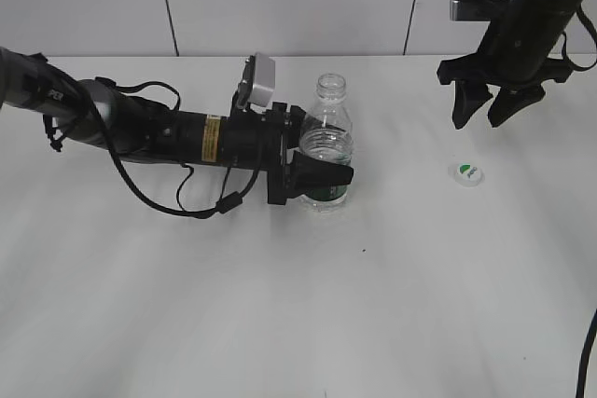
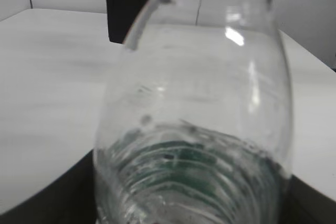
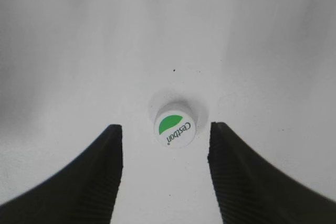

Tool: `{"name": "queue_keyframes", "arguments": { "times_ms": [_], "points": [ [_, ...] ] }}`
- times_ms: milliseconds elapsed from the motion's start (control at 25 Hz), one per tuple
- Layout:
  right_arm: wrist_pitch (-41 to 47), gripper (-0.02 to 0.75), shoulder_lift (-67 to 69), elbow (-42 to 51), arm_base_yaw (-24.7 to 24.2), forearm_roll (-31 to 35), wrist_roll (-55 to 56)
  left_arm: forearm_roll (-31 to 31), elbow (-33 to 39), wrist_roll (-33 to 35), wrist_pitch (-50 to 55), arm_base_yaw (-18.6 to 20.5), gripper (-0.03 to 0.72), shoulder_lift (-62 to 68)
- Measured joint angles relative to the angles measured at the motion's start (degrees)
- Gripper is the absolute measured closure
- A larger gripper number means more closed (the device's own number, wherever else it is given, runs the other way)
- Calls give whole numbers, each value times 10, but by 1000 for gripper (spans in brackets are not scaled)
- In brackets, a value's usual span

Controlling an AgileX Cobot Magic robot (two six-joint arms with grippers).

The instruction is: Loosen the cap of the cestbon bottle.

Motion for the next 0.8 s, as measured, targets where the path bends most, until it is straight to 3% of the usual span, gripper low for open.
{"name": "queue_keyframes", "arguments": {
  "times_ms": [320,800],
  "points": [
    [-1,336,0,0,0,-2,0,-23,0,-28,-1,0,90,0],
    [16,336,0,0,0,-2,1,17,0,-93,-1,0,100,-64]
  ]
}}
